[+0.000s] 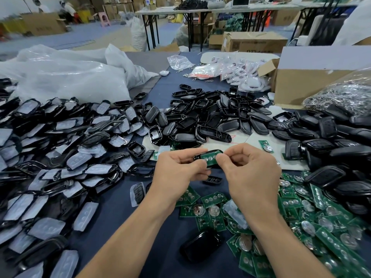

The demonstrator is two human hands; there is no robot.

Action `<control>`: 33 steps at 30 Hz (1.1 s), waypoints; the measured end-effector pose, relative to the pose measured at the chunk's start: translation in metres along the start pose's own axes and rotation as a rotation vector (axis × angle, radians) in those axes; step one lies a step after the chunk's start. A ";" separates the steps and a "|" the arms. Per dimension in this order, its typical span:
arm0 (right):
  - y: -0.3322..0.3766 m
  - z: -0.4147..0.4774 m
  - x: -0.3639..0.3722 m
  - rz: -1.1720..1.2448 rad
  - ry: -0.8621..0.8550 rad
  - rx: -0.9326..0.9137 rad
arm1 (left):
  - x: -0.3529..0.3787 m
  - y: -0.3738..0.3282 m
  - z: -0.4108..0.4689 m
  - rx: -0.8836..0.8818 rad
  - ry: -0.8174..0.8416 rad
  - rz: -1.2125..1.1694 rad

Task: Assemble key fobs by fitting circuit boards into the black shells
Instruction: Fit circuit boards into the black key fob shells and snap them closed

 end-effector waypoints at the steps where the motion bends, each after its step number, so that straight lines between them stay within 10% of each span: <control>1: 0.001 0.000 0.000 -0.007 0.003 -0.010 | 0.000 0.000 0.000 -0.002 -0.013 -0.002; 21: -0.017 -0.004 0.026 0.258 0.287 0.157 | -0.001 0.002 -0.002 -0.051 0.020 -0.085; 26: -0.017 -0.002 0.025 0.323 0.306 0.141 | 0.005 -0.014 -0.004 0.174 0.010 0.277; 33: -0.012 -0.011 0.038 0.637 0.466 0.287 | 0.000 0.005 -0.002 -0.187 0.040 -0.148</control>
Point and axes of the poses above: each hand's wrist, its own z-axis towards the middle knuckle, its own x-axis out of the palm, y = z × x, the point moved 9 cm from there along z, towards the middle knuckle, and after that the axes turned 5 degrees about -y, right-handed, at the moved point
